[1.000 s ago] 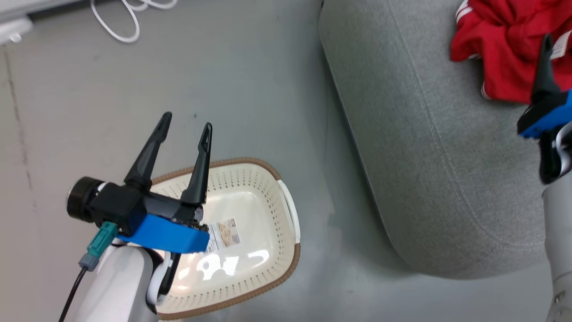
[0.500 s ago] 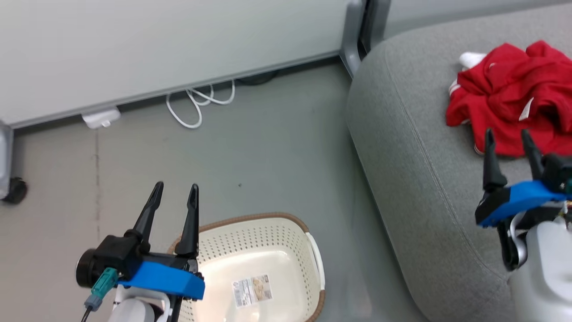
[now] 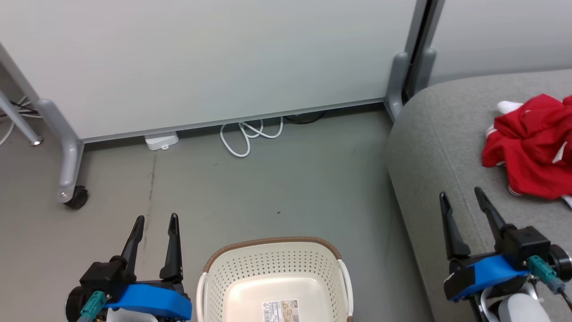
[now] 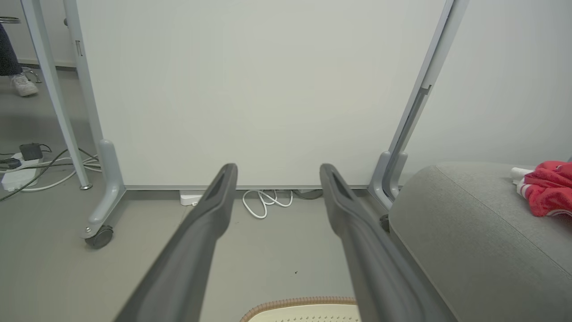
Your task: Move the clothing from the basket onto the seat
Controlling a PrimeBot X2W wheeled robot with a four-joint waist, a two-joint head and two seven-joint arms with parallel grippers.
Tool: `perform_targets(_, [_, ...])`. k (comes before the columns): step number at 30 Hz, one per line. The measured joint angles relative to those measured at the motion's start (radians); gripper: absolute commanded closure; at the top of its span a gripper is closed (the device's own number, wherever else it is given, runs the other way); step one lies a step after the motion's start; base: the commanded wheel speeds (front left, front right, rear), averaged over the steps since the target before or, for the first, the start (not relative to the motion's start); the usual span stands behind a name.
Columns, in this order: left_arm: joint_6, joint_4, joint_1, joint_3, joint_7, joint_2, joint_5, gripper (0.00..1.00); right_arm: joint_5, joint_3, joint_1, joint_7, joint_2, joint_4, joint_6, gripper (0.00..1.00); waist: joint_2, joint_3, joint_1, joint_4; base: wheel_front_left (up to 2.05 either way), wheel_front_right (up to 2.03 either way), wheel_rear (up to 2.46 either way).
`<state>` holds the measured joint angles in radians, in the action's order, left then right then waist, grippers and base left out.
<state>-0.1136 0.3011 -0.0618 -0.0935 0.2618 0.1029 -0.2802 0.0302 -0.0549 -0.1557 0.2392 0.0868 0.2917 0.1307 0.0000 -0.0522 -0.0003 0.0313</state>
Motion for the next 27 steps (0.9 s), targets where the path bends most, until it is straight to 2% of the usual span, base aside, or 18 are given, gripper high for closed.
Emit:
perform_targets(11, [-0.007, 0.021, 0.025, 0.046, 0.0, -0.01, 0.022, 0.0, 0.004, 0.023, 0.081, -0.032, -0.03, -0.038, 0.0, 0.0, 0.0, 0.025, 0.0002, -0.068, 0.0, 0.0, 0.0])
perform_targets(27, [-0.011, 0.036, 0.04, 0.062, 0.0, -0.024, 0.034, 0.0, 0.036, 0.023, 0.094, -0.043, -0.035, -0.046, 0.0, 0.0, 0.0, 0.035, 0.0003, -0.059, 0.0, 0.0, 0.0])
